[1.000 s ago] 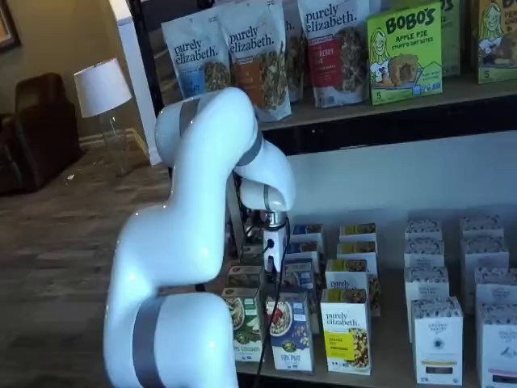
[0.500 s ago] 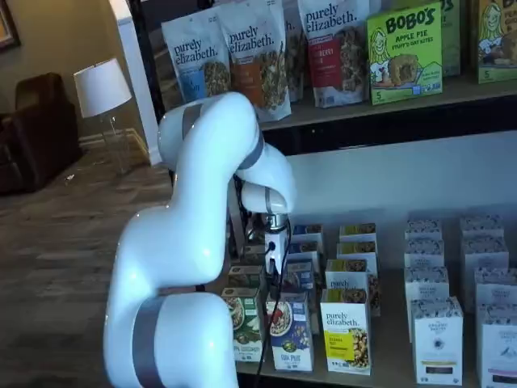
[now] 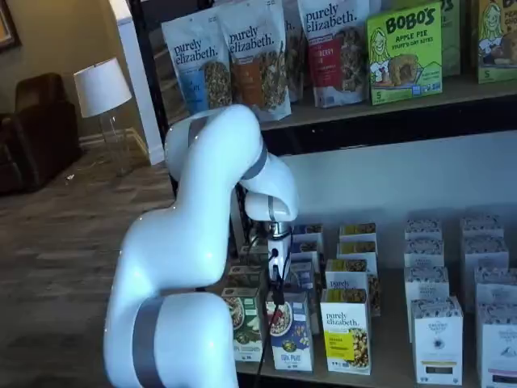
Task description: Pick up the blue and white box that is on the bottom shelf, the second box from the left
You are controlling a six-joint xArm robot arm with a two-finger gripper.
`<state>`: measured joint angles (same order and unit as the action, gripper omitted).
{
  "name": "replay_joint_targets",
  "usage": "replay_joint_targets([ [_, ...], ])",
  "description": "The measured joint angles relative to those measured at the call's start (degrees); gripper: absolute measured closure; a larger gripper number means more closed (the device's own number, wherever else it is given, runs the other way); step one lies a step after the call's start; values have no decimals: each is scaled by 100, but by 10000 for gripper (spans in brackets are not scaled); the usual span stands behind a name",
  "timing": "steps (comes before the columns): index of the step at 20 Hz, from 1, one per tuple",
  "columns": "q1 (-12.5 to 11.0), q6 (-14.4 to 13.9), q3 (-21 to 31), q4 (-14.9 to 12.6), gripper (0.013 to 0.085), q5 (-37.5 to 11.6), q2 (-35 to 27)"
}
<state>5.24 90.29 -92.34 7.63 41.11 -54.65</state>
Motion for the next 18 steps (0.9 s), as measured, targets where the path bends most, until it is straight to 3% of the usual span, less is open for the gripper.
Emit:
replay_joint_targets([
  [11, 14, -43, -546, -28, 130, 64, -465],
  [18, 35, -296, -880, -315, 130, 326, -712],
])
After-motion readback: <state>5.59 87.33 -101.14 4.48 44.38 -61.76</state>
